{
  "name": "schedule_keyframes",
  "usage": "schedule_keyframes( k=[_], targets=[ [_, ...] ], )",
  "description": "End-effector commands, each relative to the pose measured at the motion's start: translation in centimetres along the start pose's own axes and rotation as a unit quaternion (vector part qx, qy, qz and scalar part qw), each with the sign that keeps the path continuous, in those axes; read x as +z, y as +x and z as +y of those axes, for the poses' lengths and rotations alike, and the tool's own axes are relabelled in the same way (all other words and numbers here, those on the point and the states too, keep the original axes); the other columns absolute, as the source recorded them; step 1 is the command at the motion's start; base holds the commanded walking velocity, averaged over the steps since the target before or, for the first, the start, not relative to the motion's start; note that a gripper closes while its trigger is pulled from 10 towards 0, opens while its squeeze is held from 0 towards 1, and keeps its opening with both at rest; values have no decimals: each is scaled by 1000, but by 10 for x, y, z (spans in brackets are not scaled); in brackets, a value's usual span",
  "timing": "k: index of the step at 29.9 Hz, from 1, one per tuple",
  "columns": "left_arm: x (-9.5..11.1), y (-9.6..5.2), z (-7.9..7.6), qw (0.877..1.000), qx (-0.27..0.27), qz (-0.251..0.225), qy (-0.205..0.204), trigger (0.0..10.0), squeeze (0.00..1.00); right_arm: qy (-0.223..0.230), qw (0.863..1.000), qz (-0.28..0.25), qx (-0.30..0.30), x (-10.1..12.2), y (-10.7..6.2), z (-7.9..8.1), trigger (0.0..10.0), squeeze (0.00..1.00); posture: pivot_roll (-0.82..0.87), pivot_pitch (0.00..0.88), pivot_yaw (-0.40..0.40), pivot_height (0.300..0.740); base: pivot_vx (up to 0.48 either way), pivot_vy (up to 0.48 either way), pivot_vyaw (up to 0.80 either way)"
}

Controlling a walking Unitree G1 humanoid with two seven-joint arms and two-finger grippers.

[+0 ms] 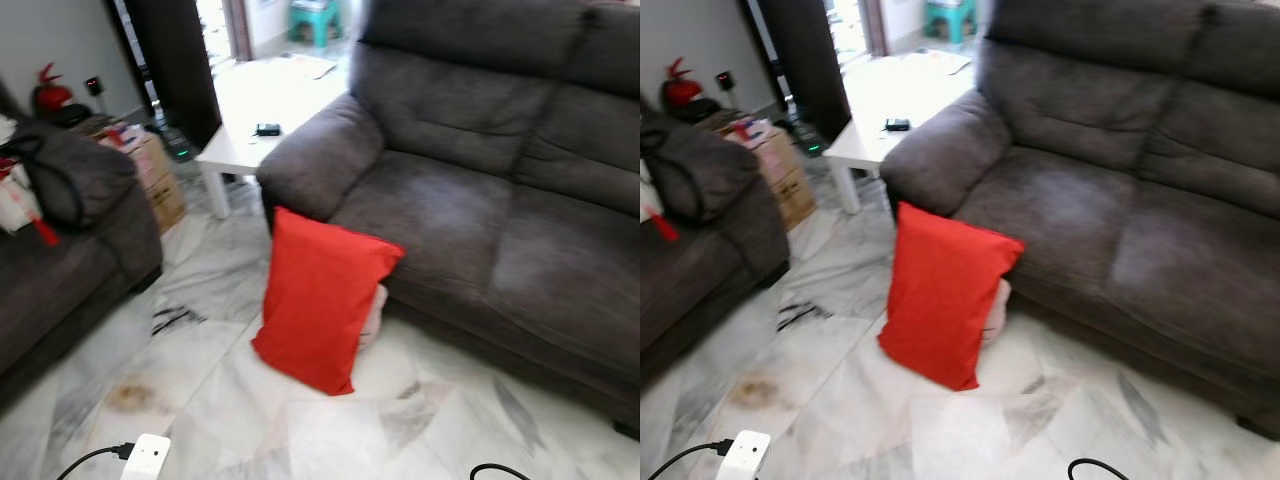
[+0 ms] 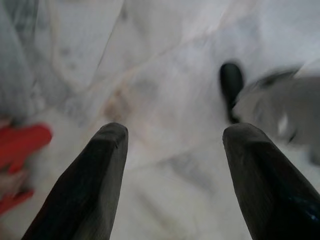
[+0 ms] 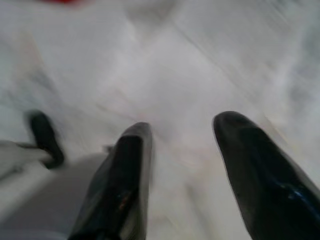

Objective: Move the pillow to the sofa from floor

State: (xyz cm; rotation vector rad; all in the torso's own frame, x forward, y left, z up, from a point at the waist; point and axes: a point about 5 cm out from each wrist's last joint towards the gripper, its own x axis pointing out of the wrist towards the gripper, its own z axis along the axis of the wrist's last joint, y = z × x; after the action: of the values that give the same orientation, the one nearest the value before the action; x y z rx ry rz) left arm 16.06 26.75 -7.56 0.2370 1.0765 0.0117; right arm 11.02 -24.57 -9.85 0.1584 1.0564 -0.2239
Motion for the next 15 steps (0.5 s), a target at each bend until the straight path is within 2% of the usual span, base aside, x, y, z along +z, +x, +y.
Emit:
schedule_keyframes(
  k=[1,15],
  targets=[
    [6,1,-1,1000,-1,-7,-9,10000,0,0,1000,15,-8,-11,-3,-6,10000,0,-15,72,5,740,304,0,0],
    [6,1,-2,1000,-1,-6,-9,10000,0,1,1000,17,-8,-11,-3,-6,10000,0,-14,72,4,740,303,0,0]
  ],
)
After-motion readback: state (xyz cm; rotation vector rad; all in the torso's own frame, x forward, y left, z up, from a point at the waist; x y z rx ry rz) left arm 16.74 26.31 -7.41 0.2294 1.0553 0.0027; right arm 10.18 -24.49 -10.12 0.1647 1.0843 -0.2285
